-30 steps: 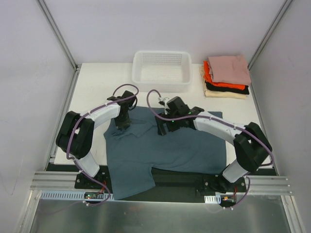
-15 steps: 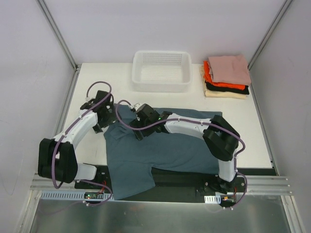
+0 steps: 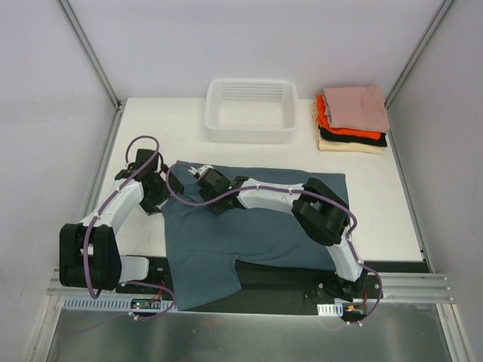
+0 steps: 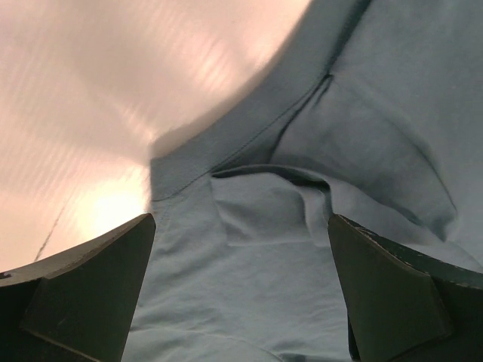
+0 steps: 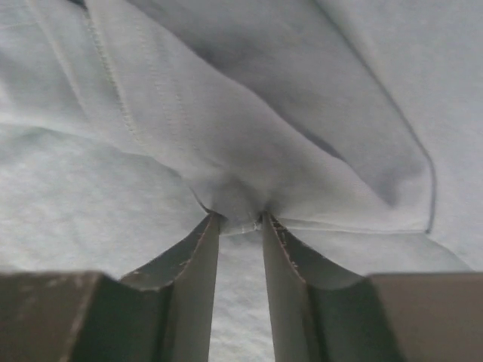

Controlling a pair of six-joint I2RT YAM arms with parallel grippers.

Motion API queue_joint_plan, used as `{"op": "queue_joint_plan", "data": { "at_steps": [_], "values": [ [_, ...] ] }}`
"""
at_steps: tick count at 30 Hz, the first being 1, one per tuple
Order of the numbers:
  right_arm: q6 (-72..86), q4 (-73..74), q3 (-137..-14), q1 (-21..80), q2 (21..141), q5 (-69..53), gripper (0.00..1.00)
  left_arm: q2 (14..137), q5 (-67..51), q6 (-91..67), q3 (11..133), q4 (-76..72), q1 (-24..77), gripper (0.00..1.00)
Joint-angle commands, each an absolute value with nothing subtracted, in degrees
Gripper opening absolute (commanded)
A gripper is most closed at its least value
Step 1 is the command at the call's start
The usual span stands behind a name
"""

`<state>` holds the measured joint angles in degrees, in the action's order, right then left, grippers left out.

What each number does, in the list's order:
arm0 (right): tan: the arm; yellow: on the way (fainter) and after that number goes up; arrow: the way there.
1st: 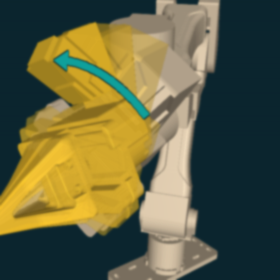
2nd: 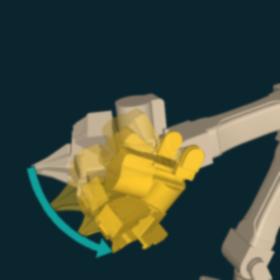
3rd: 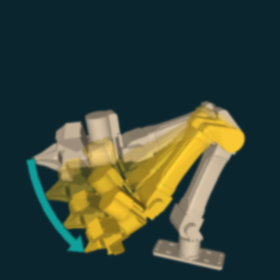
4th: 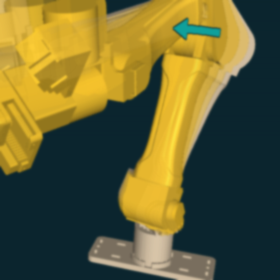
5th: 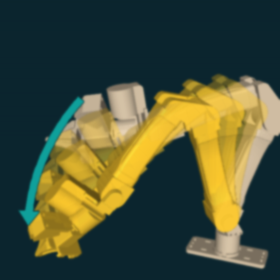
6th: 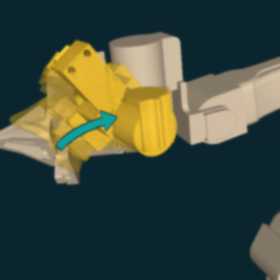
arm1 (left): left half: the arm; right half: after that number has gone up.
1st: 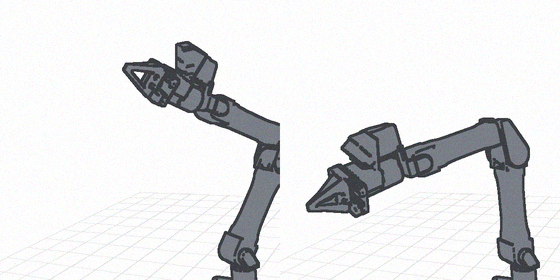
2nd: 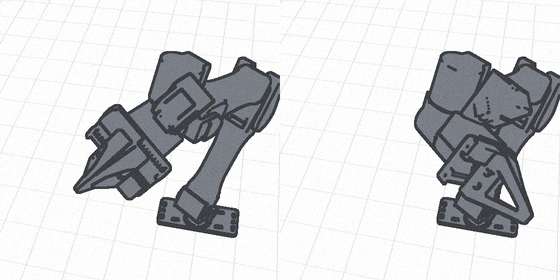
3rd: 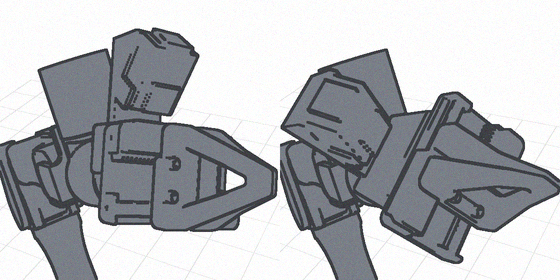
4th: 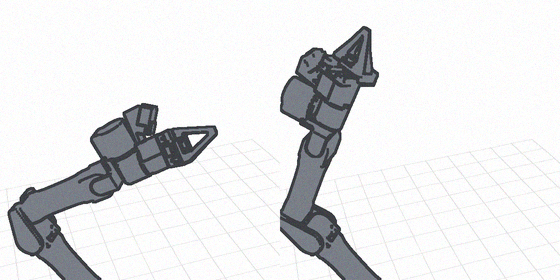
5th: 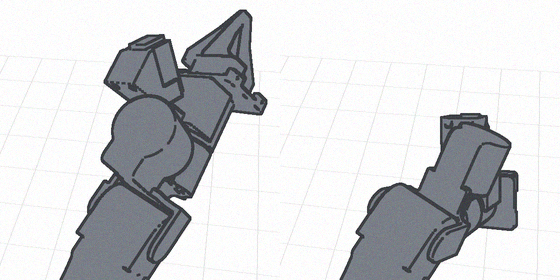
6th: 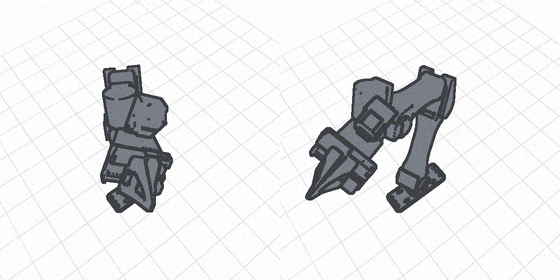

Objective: Fold and stack the t-shirts
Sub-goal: Fold the tshirt

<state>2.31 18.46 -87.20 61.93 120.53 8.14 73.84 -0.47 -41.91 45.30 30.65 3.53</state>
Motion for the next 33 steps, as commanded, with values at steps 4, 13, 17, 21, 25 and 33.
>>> {"op": "queue_joint_plan", "data": {
  "at_steps": [4,13,17,21,25,33],
  "values": [
    [2.6,22.0,-89.0,62.6,119.5,13.5,0.13,75.8,-4.3,-41.5,46.1,28.0,3.2,0.99],
    [1.4,22.3,-88.4,62.7,116.2,14.5,0.01,76.9,-5.2,-41.1,46.1,27.5,3.2,0.99],
    [1.5,23.0,-86.8,62.7,113.6,13.5,0.01,76.9,-5.4,-41.0,46.1,27.5,3.2,0.99],
    [1.4,24.0,-84.7,62.8,111.0,13.4,0.01,76.6,-5.5,-41.0,46.1,27.5,3.2,0.99],
    [1.9,26.4,-84.0,62.8,109.7,12.9,0.01,76.5,-6.1,-40.8,46.1,27.6,3.2,0.99],
    [2.3,30.6,-80.9,62.6,106.4,13.0,0.01,75.6,-7.8,-40.3,45.5,27.5,3.2,0.99]
  ]
}}
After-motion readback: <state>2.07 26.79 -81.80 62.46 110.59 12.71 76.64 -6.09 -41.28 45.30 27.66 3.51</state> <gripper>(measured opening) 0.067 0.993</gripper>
